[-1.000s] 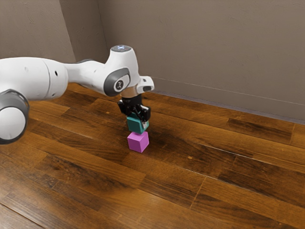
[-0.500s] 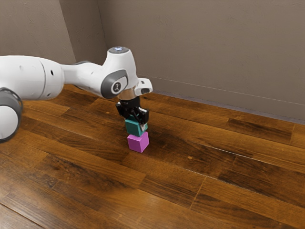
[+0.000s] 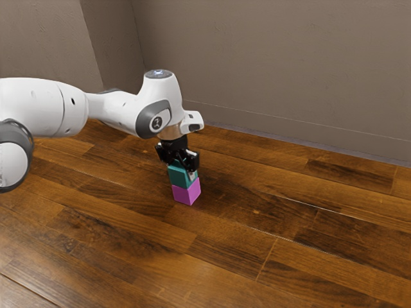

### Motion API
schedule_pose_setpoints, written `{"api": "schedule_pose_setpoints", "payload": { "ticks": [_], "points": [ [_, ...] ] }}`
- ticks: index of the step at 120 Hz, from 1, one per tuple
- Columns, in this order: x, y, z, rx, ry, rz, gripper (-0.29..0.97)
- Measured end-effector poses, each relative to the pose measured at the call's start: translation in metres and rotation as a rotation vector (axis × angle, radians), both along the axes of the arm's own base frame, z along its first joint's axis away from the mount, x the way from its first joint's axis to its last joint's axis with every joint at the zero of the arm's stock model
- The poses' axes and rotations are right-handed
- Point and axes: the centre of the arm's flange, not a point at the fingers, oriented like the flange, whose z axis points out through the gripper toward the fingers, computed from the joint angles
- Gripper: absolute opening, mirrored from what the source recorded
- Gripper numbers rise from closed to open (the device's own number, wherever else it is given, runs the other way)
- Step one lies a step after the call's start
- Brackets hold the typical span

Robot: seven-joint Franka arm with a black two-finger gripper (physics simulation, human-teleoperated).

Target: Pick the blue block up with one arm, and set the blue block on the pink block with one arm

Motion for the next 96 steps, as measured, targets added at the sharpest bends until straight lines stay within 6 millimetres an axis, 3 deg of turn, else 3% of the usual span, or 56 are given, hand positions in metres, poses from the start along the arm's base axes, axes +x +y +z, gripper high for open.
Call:
{"api": "schedule_pose_setpoints", "payload": {
  "ticks": [35,61,69,96],
  "points": [
    [0.001,0.0,0.001,-0.008,-0.005,-0.007,0.56],
    [0.001,-0.001,0.011,-0.008,-0.016,-0.014,0.64],
    [0.0,-0.001,0.022,-0.006,-0.028,-0.017,0.65],
    [-0.018,-0.016,0.1,-0.006,-0.042,-0.015,0.67]
  ]
}}
